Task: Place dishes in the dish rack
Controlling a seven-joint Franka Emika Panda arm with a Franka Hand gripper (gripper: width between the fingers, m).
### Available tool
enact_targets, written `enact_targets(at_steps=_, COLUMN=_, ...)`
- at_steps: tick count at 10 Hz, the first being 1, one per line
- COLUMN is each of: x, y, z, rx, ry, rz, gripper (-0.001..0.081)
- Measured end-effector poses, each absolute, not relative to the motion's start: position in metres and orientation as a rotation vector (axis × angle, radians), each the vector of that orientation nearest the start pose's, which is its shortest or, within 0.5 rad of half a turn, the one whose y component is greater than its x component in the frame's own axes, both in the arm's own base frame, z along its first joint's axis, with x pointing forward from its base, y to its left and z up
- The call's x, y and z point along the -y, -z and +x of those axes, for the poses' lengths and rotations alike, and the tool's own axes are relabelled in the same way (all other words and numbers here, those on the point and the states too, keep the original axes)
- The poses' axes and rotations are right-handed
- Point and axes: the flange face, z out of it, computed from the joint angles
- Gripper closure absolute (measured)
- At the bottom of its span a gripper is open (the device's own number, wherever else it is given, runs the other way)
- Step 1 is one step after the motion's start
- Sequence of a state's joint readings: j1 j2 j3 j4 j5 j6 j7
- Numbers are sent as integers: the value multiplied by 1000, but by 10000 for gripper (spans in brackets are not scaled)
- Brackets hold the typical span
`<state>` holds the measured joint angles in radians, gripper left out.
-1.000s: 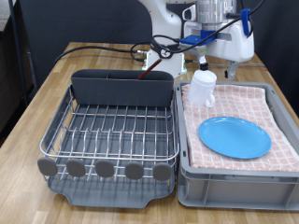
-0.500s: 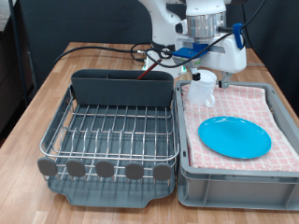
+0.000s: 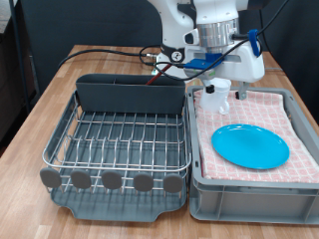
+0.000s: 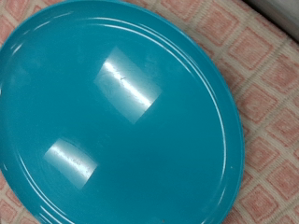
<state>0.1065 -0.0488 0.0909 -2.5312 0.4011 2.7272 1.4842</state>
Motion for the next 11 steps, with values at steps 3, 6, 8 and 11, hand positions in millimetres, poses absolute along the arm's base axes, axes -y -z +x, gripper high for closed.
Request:
enact_targets(at_steps=3, x=-78, y=-296, z=476, rx=-1963, ry=10, rz=-1931, gripper=4)
enact_targets(at_steps=6, x=-79, y=-278, z=478, rx=-1936, ry=3, rz=-1933, gripper=4)
enact_targets(at_steps=8, x=-81, y=-271, z=479, rx=-1935, ry=-10, rz=-1939, gripper=4)
enact_targets(at_steps=11, x=-82, y=-260, z=477, rx=-1909, ry=-13, rz=-1944, gripper=4)
